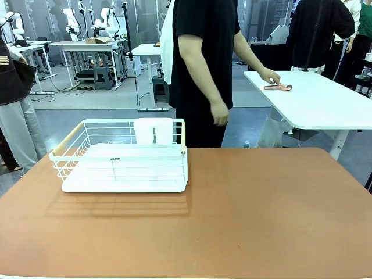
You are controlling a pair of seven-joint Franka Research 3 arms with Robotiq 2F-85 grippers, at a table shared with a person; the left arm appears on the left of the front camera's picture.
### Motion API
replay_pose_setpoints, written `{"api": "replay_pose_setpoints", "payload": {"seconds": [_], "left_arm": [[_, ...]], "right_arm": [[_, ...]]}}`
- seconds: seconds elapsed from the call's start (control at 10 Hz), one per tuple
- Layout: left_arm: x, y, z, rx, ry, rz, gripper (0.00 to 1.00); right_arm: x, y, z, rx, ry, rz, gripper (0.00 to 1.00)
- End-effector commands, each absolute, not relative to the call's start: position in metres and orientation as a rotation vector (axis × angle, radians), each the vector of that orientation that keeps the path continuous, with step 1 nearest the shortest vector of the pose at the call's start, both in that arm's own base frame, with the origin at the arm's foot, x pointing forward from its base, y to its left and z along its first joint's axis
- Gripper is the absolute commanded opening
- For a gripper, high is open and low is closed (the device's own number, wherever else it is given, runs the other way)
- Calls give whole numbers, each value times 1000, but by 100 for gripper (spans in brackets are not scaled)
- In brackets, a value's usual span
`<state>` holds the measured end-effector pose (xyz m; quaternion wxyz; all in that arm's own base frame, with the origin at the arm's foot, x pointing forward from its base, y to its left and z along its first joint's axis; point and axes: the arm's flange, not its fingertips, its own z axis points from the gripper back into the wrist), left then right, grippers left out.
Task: Clean the table.
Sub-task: Pick up the Lint Roller when the human hands it over.
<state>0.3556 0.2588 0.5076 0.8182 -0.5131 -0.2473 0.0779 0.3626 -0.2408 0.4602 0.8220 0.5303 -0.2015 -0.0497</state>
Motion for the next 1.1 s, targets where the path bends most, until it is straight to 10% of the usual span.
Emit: {"api": "replay_pose_setpoints", "payload": {"seconds": [0.0, 1.0], "left_arm": [[354, 260, 509, -1102, -535, 161, 100], [354, 260, 509, -1102, -535, 161, 100]], "right_arm": [[360, -239, 463, 1131, -438, -107, 100], [360, -239, 463, 1131, -438, -107, 100]]}}
